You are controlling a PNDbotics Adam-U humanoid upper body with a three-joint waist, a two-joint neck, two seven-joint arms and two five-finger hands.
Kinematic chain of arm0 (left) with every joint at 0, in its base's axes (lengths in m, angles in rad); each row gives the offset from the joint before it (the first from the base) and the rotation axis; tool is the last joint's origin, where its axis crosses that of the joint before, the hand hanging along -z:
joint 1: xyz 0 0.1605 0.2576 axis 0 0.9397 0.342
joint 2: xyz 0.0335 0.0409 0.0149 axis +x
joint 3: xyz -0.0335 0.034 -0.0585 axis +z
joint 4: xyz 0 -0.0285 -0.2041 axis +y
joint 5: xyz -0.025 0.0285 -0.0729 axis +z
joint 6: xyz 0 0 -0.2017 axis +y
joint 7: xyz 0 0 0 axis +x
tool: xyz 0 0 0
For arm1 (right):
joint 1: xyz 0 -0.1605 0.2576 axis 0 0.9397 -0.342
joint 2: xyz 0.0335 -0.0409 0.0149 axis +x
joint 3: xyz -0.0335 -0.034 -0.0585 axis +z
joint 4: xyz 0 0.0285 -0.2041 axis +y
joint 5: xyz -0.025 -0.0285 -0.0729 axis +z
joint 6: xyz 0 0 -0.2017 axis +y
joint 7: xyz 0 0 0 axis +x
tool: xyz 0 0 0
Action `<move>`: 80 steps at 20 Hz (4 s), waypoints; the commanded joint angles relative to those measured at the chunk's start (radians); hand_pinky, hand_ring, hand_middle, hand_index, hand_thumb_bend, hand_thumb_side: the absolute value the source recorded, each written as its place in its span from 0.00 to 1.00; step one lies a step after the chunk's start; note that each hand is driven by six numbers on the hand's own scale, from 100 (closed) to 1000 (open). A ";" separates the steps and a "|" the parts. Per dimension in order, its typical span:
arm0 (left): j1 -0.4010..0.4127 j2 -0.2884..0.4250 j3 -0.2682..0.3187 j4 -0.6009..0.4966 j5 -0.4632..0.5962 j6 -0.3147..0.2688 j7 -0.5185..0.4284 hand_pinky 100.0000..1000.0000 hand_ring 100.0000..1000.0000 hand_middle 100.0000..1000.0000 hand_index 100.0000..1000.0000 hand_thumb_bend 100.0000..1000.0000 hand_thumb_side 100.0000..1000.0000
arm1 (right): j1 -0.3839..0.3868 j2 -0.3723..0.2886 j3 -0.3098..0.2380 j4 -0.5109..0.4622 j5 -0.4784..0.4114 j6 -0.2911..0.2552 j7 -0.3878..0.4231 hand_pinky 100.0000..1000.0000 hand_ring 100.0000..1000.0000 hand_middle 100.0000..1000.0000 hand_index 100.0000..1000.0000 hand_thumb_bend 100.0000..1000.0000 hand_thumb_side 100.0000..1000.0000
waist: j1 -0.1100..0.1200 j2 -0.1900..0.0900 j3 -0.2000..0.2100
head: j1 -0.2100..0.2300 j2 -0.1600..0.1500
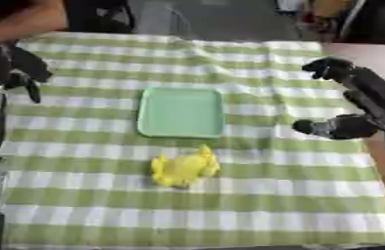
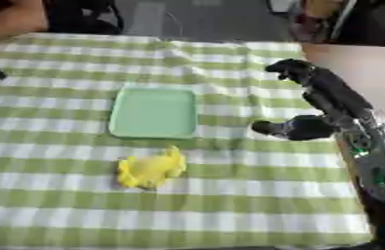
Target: Pick up objects on the table and place them in the box.
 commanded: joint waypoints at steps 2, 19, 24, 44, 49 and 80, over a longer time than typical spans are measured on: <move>-0.005 0.019 0.007 -0.014 0.000 -0.001 0.002 0.15 0.42 0.44 0.37 0.56 1.00 | -0.018 -0.030 -0.008 -0.013 0.003 0.000 0.000 0.72 0.73 0.81 0.90 0.73 0.76 | 0.005 -0.013 -0.001 | 0.000 -0.001; -0.002 0.022 0.002 -0.012 0.001 -0.001 -0.003 0.15 0.42 0.44 0.37 0.56 1.00 | -0.117 -0.080 0.062 -0.012 -0.012 -0.040 0.042 0.75 0.74 0.83 0.91 0.71 0.77 | 0.003 -0.020 0.006 | -0.005 -0.001; -0.002 0.022 -0.002 -0.010 0.004 -0.002 -0.008 0.15 0.42 0.44 0.37 0.56 1.00 | -0.245 -0.118 0.151 0.018 -0.096 -0.082 0.103 0.74 0.74 0.83 0.91 0.71 0.74 | 0.000 -0.023 0.016 | -0.012 -0.001; -0.009 0.019 -0.006 -0.010 0.008 -0.005 -0.014 0.15 0.42 0.44 0.37 0.56 1.00 | -0.389 -0.059 0.245 0.113 -0.205 -0.129 0.205 0.70 0.71 0.83 0.91 0.73 0.69 | -0.003 -0.022 0.031 | -0.012 -0.001; -0.011 0.018 -0.008 -0.009 0.009 -0.005 -0.015 0.15 0.42 0.44 0.37 0.56 1.00 | -0.411 -0.012 0.267 0.146 -0.201 -0.139 0.228 0.68 0.70 0.82 0.90 0.75 0.66 | -0.002 -0.021 0.035 | -0.015 -0.001; -0.016 0.012 -0.014 -0.009 0.014 -0.006 -0.022 0.15 0.42 0.44 0.37 0.56 1.00 | -0.411 0.190 0.309 0.433 -0.120 -0.201 0.263 0.60 0.65 0.78 0.89 0.77 0.53 | 0.002 -0.014 0.042 | -0.023 -0.001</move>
